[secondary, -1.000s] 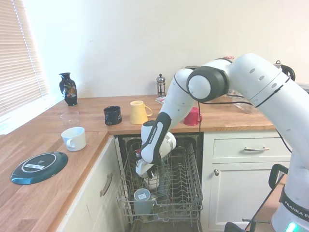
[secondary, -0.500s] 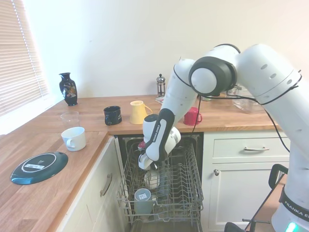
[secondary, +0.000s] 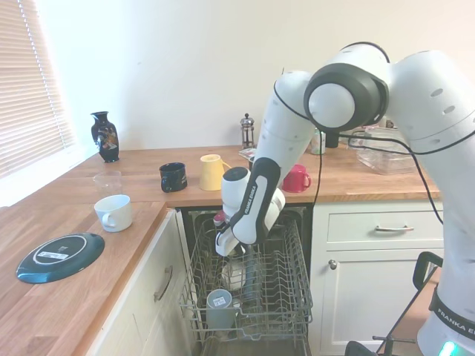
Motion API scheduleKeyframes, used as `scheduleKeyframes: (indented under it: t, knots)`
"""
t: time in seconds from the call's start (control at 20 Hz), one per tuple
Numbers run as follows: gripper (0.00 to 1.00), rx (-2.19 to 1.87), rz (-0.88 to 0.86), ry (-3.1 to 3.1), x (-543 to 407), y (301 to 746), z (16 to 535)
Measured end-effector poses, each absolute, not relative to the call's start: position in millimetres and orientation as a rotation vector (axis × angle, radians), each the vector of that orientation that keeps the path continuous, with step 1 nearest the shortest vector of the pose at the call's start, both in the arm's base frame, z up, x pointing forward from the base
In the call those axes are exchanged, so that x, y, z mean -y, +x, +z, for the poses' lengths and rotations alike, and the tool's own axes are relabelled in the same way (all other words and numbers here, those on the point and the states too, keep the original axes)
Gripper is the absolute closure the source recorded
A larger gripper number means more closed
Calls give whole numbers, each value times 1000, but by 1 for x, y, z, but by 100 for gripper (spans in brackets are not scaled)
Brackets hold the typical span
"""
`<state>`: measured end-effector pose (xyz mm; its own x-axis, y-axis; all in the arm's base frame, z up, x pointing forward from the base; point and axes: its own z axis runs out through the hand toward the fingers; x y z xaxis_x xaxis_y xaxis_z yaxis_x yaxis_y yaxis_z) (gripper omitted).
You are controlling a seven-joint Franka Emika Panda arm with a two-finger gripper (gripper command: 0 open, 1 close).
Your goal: Unload a mug from dishwasher
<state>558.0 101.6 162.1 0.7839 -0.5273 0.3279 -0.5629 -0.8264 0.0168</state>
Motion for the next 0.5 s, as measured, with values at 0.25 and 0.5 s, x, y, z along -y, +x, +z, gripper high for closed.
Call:
scheduleKeyframes:
  t: [0.25,0.5]
  knots:
    - [100,872,501,2847,-103,537,177]
    - [100,890,536,2834,-85,521,208]
